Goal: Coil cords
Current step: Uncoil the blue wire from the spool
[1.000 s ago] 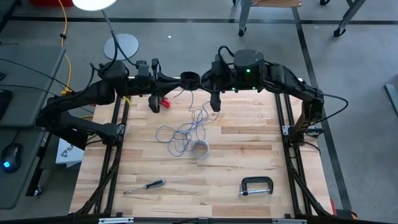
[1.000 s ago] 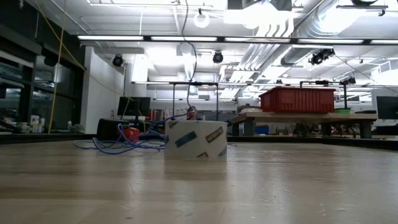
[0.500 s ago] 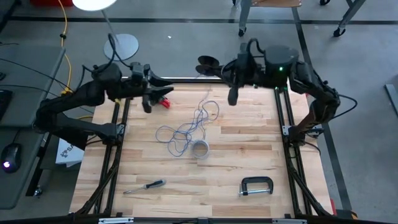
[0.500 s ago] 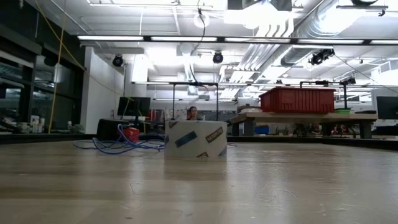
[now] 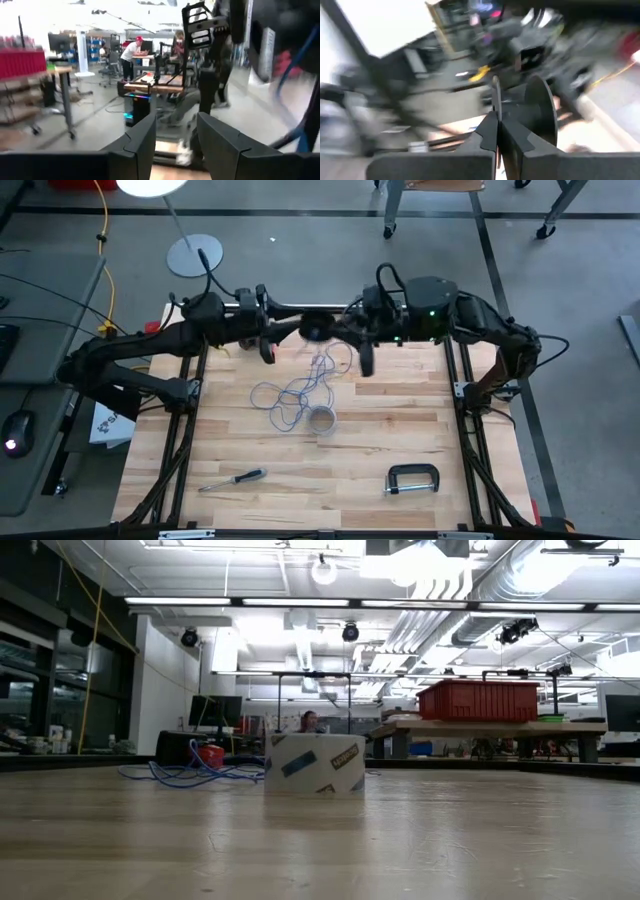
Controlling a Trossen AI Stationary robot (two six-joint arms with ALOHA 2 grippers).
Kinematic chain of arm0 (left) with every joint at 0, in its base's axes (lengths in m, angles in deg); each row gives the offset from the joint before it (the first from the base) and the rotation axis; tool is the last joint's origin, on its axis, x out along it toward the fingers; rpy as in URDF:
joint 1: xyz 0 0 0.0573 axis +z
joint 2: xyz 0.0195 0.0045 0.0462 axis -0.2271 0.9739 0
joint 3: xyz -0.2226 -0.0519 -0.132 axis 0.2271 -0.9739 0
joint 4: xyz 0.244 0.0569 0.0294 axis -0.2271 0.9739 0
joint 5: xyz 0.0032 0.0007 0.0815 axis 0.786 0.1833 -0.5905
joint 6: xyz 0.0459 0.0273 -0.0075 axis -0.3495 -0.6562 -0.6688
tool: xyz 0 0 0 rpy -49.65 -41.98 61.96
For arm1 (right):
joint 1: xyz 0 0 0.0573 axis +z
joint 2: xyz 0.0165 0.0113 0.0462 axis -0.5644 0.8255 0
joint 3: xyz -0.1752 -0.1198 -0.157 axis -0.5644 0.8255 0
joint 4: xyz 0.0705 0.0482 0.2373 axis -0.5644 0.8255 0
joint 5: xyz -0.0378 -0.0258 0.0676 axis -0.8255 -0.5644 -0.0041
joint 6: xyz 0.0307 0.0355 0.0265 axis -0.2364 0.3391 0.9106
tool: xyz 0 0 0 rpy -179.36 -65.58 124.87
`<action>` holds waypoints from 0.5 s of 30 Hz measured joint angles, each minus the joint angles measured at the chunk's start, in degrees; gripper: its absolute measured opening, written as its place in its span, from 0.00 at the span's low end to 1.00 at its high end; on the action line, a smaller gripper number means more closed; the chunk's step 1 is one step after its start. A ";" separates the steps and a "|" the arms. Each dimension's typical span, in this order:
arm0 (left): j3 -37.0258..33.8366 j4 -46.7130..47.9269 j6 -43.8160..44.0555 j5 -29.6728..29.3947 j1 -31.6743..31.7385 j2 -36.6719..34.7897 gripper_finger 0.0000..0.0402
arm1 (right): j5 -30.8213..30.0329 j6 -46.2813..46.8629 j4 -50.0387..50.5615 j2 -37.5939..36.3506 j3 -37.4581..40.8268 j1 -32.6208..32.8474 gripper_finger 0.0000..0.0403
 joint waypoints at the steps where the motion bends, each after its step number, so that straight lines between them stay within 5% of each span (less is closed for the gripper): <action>1: 0.00 0.15 -2.56 -0.07 -0.27 -0.18 0.34 | 2.94 4.39 1.22 -0.27 -0.02 -0.81 0.00; 8: 0.03 -0.58 -6.73 1.35 -4.66 -0.44 0.34 | 10.85 9.33 6.96 -0.69 -0.04 -3.96 0.00; 15: 0.11 -5.29 6.84 7.11 -7.18 -0.52 0.34 | 13.47 1.05 7.50 -0.67 -0.02 -4.24 0.00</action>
